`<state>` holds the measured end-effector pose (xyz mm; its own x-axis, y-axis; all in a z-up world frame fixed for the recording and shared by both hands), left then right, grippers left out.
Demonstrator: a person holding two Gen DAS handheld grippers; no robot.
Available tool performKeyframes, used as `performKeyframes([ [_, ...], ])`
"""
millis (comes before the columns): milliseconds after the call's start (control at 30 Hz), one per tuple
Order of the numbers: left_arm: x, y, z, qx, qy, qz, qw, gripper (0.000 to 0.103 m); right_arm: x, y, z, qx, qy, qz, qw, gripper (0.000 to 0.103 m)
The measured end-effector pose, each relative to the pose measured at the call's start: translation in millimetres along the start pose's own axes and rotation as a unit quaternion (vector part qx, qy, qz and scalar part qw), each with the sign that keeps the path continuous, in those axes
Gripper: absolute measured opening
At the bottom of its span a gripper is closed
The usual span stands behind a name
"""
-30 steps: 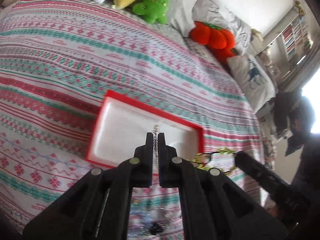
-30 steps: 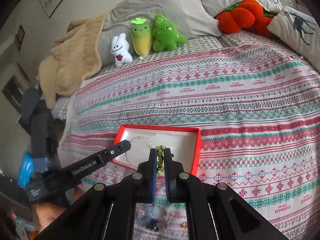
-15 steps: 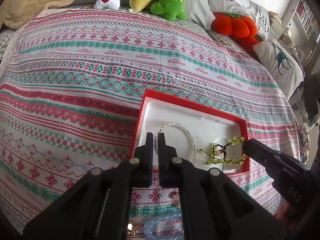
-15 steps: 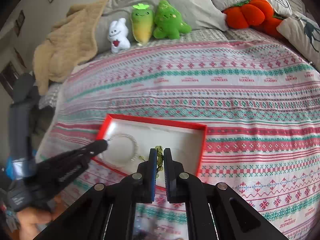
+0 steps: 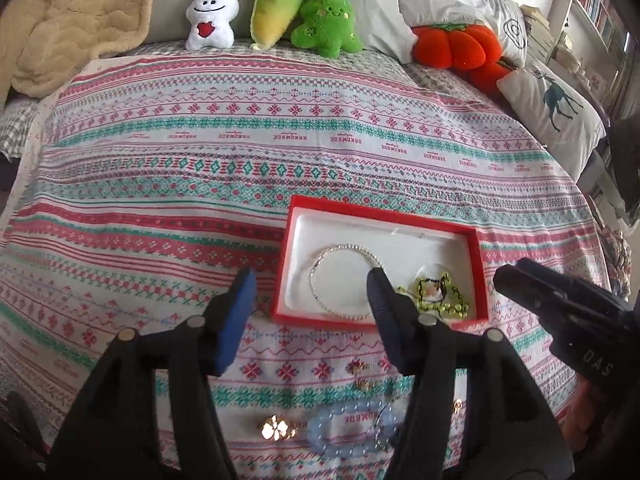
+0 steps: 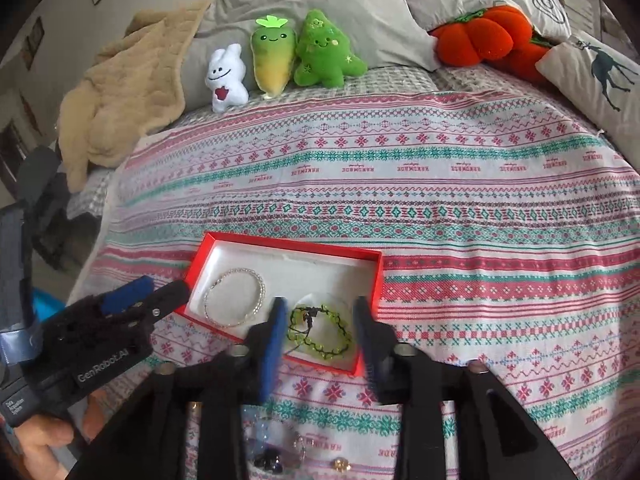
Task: Organize jewelry
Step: 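Open both grippers to drop the bracelets into the red box, then move the left gripper back to the pile and grasp the gold knot ring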
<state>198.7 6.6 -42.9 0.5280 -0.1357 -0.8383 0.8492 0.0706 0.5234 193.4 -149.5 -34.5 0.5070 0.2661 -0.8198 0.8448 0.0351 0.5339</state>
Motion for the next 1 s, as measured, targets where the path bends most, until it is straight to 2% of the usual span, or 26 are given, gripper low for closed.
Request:
performKeyframes([
  [33, -4, -3, -2, 0.002, 0.006, -0.002, 1.0000, 0.067, -5, -1, 1, 0.003, -0.001, 0.005, 1.000, 0.066],
  [133, -10, -14, -11, 0.008, 0.024, -0.014, 0.9996, 0.079, -15, -6, 1, -0.003, -0.001, 0.007, 1.000, 0.066],
  [167, -11, -19, -14, 0.010, 0.025, -0.021, 0.9994, 0.080, -17, -8, 1, -0.006, -0.003, 0.005, 1.000, 0.066],
  [433, -8, -61, -35, 0.001, 0.018, -0.076, 0.9970, 0.082, -19, -38, 1, -0.028, -0.019, -0.027, 0.999, 0.074],
  [567, -4, -84, -45, 0.000, 0.018, -0.102, 0.9947, 0.082, -10, -61, 0, -0.047, -0.029, -0.065, 0.996, 0.075],
  [767, 3, -115, -58, 0.011, 0.025, -0.139, 0.9900, 0.082, 3, -89, 1, -0.065, -0.041, -0.099, 0.992, 0.075],
  [900, 7, -130, -59, 0.027, 0.022, -0.149, 0.9882, 0.082, 7, -100, 2, -0.087, -0.051, -0.103, 0.990, 0.075],
  [1000, 8, -137, -54, 0.049, 0.014, -0.142, 0.9885, 0.082, 9, -107, -1, -0.112, -0.047, -0.098, 0.988, 0.075],
])
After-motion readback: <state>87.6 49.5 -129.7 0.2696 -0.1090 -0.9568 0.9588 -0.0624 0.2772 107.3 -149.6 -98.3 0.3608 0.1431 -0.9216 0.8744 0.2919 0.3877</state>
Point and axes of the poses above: each gripper's, at about its wrist camera, not at the fingertips, and x roughly the way its jaws point, z to its right, y to its top, the point moved 10 cm from there along x, roughly the way its jaws point, and after that the axes turned 4 degrees about -z, right-handed, at the moved point
